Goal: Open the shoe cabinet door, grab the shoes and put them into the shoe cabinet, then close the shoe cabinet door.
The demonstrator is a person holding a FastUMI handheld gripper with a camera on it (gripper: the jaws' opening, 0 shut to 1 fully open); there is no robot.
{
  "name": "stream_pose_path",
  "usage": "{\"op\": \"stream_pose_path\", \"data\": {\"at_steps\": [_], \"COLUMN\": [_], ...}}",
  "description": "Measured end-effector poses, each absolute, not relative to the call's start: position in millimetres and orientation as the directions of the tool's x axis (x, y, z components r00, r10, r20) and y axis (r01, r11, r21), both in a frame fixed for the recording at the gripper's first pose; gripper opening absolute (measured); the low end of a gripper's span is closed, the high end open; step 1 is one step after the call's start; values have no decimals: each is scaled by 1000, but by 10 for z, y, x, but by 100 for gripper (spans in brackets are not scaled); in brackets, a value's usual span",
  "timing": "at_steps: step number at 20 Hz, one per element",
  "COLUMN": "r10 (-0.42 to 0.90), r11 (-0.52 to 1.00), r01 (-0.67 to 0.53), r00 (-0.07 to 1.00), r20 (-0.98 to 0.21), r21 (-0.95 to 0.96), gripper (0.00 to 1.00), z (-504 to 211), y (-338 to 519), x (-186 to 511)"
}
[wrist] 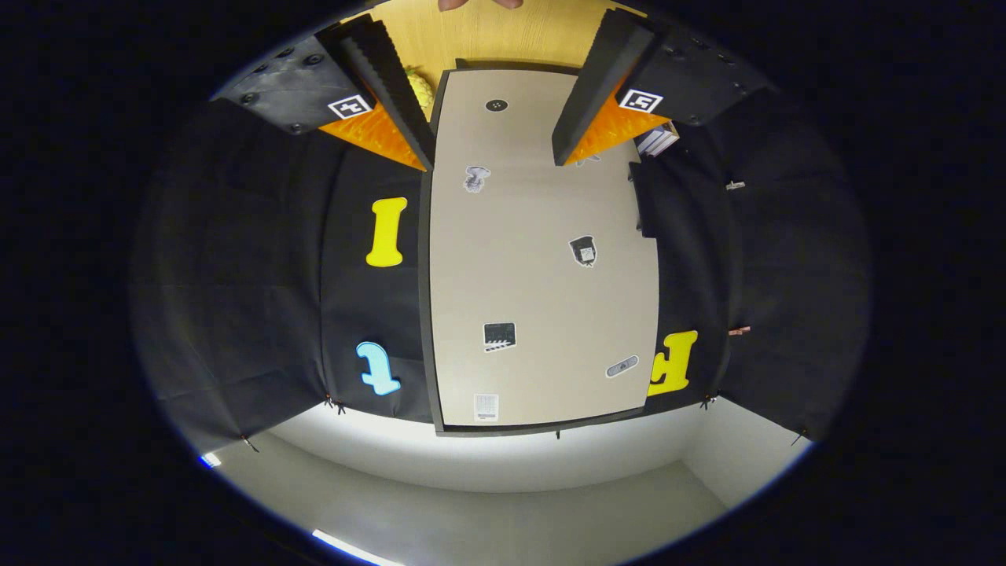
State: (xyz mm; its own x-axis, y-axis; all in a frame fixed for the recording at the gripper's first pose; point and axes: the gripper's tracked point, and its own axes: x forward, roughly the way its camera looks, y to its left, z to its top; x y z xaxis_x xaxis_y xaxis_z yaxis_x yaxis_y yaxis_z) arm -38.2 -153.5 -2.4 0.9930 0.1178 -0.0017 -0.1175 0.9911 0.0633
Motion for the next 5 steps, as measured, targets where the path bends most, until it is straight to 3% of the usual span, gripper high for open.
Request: {"op": "stream_pose_path", "data": {"at_steps": [5], "r10": [108], "r11": [992], "r01": [-108], "r00": [994], "r20": [-5], "r21": [67], "gripper": [98], "z": [-27], "y": [-1545], "x": [-387]}}
